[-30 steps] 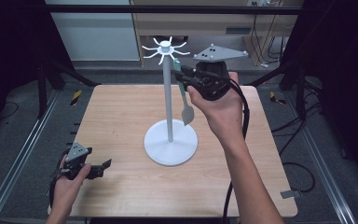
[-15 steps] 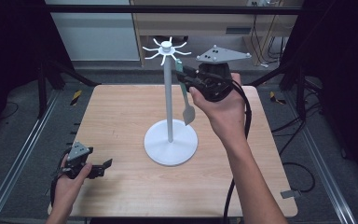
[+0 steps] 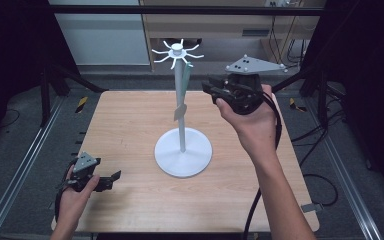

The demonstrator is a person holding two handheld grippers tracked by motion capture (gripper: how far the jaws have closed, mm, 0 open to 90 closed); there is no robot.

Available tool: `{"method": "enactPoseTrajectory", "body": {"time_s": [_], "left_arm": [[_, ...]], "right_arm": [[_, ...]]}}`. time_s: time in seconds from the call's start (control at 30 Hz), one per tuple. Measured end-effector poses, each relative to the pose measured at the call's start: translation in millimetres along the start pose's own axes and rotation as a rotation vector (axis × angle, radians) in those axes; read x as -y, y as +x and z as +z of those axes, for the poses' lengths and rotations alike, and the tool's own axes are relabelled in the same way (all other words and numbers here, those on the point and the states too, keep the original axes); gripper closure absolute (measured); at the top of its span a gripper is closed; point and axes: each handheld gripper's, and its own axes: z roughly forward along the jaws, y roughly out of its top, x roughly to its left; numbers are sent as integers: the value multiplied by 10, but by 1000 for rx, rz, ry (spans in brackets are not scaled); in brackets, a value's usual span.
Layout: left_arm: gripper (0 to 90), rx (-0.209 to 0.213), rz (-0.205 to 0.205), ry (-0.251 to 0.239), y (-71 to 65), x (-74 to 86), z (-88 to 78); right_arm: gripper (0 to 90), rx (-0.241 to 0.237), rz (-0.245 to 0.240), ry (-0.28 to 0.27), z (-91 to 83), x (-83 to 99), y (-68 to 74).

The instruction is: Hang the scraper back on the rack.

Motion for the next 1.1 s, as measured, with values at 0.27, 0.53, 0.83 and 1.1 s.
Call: {"method": "enactPoseTrajectory", "body": {"time_s": [0.27,0.53,0.83,1.1], "left_arm": [[50,0,1,0,-8,-4,6],[50,-2,-3,0,-8,-5,19],[50,-7,13,9,-13,1,13],[50,-6,19,10,-29,3,5]], "right_arm": [[640,60,29,30,-88,225,-141],[468,109,69,63,-87,531,-254],[280,182,119,104,-22,1070,-363],[186,216,187,146,16,1597,-452]]}}
